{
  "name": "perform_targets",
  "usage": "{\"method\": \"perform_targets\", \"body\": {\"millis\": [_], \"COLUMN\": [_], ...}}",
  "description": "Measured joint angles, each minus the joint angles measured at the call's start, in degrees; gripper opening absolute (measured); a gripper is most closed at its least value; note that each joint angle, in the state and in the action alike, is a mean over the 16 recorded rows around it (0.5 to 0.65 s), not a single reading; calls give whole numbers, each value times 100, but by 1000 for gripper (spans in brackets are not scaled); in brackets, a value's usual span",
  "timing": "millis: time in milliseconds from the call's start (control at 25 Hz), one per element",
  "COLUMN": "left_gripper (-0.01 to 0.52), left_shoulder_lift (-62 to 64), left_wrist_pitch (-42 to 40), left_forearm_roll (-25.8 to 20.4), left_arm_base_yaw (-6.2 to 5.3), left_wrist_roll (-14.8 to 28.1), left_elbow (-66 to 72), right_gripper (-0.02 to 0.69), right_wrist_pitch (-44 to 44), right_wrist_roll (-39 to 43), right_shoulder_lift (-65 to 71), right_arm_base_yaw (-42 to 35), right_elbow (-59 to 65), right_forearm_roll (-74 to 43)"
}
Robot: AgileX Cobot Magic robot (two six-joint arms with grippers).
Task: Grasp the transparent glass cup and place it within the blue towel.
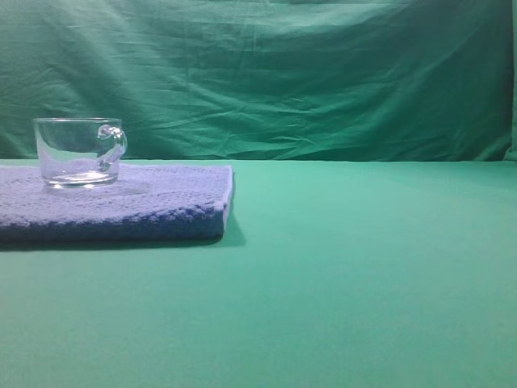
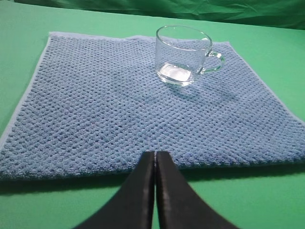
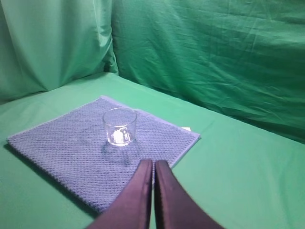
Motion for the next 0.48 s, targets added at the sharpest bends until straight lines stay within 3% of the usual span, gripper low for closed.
{"method": "perform_targets", "body": {"millis": [480], "left_gripper": [0], "left_shoulder_lift": [0], "left_wrist_pitch": [0], "left_forearm_roll": [0], "left_arm_base_yaw": [0], "left_wrist_roll": [0], "left_elbow": [0], "right_gripper": [0], "right_wrist_pitch": [-325], "right_wrist_roll": [12], "right_shoulder_lift": [-1552], "right_arm_base_yaw": [-2029], "right_elbow": [1591], "right_forearm_roll": [-9]}}
